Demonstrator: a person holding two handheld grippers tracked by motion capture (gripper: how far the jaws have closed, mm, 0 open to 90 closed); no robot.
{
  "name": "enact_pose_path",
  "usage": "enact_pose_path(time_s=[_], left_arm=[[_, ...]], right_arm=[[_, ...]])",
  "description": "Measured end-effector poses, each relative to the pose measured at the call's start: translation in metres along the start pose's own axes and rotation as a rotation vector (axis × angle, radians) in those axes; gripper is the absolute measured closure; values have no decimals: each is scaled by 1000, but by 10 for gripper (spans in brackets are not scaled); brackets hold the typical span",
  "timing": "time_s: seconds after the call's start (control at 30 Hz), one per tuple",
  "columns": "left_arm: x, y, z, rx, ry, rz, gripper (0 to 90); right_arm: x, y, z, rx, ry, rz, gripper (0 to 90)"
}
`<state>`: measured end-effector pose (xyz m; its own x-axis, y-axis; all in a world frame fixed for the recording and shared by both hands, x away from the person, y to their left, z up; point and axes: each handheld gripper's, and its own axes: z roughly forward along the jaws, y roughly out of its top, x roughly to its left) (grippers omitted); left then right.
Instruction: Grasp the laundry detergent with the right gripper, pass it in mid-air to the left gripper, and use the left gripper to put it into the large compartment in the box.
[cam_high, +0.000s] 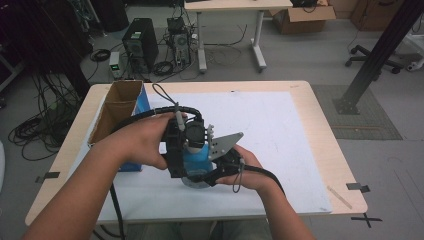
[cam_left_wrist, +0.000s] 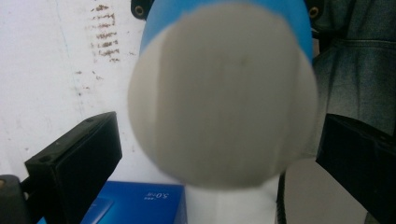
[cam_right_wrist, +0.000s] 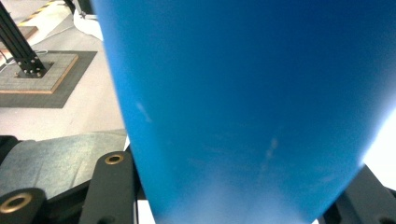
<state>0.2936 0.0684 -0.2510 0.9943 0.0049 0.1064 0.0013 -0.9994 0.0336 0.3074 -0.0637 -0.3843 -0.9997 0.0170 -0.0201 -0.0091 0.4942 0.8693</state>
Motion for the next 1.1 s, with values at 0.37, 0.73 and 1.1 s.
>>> enact_pose_path(time_s=[0.37, 0.73, 1.1], left_arm=[[-1, 3, 6, -1, -9, 5, 8], [-2, 5, 7, 1, -18, 13, 67], [-2, 5, 7, 0, -34, 19, 163]], right_arm=[[3, 4, 8, -5, 0, -2, 446], [4, 6, 12, -3, -4, -2, 445], [5, 5, 13, 1, -2, -4, 445]])
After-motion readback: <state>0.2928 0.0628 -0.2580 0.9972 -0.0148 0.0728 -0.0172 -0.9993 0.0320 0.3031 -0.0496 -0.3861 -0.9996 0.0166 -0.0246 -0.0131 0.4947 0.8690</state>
